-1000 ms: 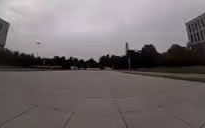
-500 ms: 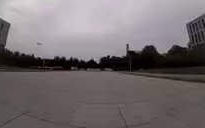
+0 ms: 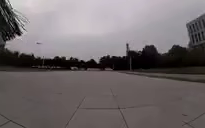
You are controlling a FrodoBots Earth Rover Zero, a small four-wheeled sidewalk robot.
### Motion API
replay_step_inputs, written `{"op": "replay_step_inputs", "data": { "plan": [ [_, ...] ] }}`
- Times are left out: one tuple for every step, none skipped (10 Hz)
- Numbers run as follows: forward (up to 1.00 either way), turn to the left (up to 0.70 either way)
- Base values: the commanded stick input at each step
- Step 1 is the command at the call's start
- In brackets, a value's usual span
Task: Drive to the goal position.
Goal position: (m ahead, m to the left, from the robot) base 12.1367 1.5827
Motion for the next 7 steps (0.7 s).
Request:
{"op": "replay_step_inputs", "data": {
  "plan": [
    [0.70,0.01],
    [0.70,0.01],
    [0.70,0.08],
    [0.70,0.36],
    [0.70,0.36],
    [0.70,0.30],
    [0.70,0.05]
  ]
}}
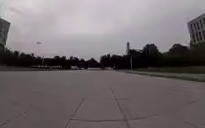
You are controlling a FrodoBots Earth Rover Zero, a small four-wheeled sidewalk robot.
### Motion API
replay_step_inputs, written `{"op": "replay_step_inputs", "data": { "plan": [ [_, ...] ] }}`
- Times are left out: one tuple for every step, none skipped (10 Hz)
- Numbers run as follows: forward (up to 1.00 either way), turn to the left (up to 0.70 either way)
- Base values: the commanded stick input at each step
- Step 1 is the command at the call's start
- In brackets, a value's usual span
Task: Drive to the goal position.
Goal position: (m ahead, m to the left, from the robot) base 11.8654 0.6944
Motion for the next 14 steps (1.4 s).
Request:
{"op": "replay_step_inputs", "data": {
  "plan": [
    [0.70,0.01],
    [0.70,0.01],
    [0.70,0.01],
    [0.70,0.01],
    [0.70,0.01],
    [0.70,0.01],
    [0.70,0.01],
    [0.70,0.01],
    [0.70,0.01],
    [0.70,0.01],
    [0.70,0.01],
    [0.70,0.01],
    [0.70,0.01],
    [0.70,0.01]
  ]
}}
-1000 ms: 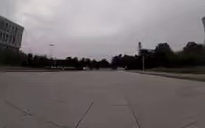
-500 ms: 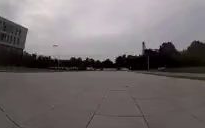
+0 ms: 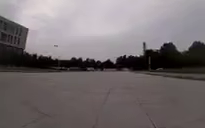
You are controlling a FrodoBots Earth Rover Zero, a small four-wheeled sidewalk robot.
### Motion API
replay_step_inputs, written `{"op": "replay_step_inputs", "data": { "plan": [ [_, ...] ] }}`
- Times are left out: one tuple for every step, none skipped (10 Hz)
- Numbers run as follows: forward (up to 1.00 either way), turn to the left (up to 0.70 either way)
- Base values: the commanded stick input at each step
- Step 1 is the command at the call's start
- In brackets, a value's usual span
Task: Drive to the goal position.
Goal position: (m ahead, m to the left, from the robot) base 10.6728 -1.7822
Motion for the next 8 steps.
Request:
{"op": "replay_step_inputs", "data": {
  "plan": [
    [0.70,0.01],
    [0.70,0.01],
    [0.70,0.01],
    [0.70,0.01],
    [0.70,0.01],
    [0.70,0.01],
    [0.70,0.01],
    [0.70,0.01]
  ]
}}
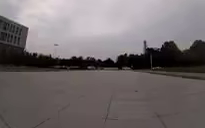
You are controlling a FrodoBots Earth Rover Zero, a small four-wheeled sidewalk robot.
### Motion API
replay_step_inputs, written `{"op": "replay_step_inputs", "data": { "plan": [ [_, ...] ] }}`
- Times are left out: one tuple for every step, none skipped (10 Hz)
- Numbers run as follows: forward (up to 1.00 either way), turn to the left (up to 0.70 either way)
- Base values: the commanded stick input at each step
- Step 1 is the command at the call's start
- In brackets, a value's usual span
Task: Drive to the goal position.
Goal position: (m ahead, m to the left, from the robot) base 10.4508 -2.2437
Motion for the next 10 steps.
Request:
{"op": "replay_step_inputs", "data": {
  "plan": [
    [0.70,0.01],
    [0.70,0.01],
    [0.70,0.01],
    [0.70,0.01],
    [0.70,0.01],
    [0.70,0.01],
    [0.70,0.01],
    [0.70,0.01],
    [0.70,0.01],
    [0.70,0.01]
  ]
}}
